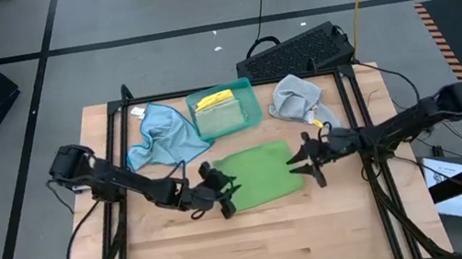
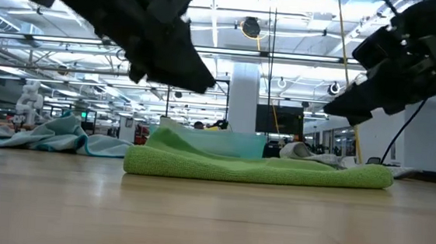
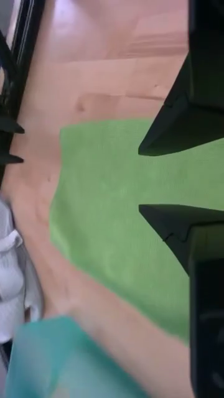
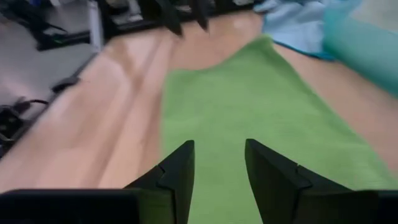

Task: Fold microfiber towels
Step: Fold the green microfiber cloth

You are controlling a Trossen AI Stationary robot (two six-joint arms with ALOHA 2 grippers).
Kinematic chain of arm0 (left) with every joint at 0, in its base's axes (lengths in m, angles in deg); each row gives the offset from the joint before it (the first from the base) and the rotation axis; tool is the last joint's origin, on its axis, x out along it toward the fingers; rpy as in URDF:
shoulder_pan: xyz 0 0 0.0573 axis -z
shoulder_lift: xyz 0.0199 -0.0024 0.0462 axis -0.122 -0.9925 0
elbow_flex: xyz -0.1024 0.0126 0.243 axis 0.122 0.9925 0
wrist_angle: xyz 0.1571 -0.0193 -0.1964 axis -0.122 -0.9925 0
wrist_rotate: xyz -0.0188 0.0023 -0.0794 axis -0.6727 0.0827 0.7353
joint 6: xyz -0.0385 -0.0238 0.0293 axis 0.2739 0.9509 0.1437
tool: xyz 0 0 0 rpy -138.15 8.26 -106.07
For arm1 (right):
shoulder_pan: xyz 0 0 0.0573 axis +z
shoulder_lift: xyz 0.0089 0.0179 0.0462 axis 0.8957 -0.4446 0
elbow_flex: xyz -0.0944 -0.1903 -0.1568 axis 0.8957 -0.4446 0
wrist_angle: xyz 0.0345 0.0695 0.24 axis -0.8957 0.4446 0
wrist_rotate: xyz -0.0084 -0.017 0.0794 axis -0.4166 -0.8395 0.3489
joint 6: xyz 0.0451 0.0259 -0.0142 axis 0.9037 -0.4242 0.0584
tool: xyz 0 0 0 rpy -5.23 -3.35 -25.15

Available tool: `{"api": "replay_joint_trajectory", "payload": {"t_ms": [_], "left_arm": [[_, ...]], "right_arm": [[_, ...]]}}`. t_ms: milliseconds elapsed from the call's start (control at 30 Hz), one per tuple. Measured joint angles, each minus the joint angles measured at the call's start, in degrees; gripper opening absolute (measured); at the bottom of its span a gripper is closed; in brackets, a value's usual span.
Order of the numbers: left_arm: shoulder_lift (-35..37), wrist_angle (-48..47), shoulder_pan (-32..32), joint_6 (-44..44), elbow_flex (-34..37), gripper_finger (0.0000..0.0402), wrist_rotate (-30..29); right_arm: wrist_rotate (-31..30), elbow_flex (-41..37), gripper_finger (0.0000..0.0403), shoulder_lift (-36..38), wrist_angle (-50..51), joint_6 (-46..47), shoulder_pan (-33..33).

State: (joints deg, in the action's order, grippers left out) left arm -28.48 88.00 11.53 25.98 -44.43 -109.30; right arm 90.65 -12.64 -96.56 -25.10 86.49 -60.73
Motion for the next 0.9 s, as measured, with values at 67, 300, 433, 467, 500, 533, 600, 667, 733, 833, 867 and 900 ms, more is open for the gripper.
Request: {"api": "replay_joint_trajectory", "payload": {"t_ms": [67,300,433,467,500,533,600,667,733,833,867,900], "left_arm": [[-3.16,4.78,0.29,-0.34,0.03,0.0129,0.50],[-12.23,15.56,0.78,-1.63,0.03,0.0107,2.56],[-15.40,15.52,0.73,0.60,0.03,0.0096,3.89],[-16.09,15.41,0.77,1.07,0.03,0.0094,4.74],[-16.69,14.88,0.77,1.55,0.03,0.0093,5.59],[-17.25,14.38,0.84,2.42,0.03,0.0093,6.45],[-18.07,13.79,1.02,4.41,0.03,0.0093,7.51],[-18.23,13.15,1.41,6.18,-0.06,0.0093,8.33],[-18.29,12.43,2.16,7.51,-0.10,0.0093,8.96],[-18.29,12.20,4.08,9.05,-0.15,0.0093,10.62],[-18.29,12.39,4.76,9.62,-0.15,0.0093,11.21],[-18.29,12.65,5.41,10.26,-0.14,0.0093,11.97]], "right_arm": [[-1.44,-0.73,0.0132,-1.51,-2.68,0.98,1.82],[-7.45,-0.75,0.0119,-11.87,-11.95,1.04,7.71],[-7.45,-0.73,0.0094,-20.14,-19.79,-0.42,8.24],[-7.45,-0.60,0.0086,-22.36,-20.96,-0.43,8.24],[-7.45,-0.37,0.0079,-24.68,-22.03,-0.41,8.24],[-7.45,-0.14,0.0071,-26.89,-23.02,-0.27,8.24],[-7.39,0.89,0.0056,-31.38,-25.02,-0.15,8.32],[-7.29,2.12,0.0041,-35.62,-26.39,0.68,8.64],[-7.18,3.50,0.0027,-39.61,-26.44,1.92,9.19],[-7.02,5.35,0.0010,-44.34,-27.79,4.70,10.82],[-6.88,5.90,0.0006,-45.75,-28.22,6.02,11.55],[-6.78,6.48,0.0003,-46.82,-28.34,6.93,12.60]]}}
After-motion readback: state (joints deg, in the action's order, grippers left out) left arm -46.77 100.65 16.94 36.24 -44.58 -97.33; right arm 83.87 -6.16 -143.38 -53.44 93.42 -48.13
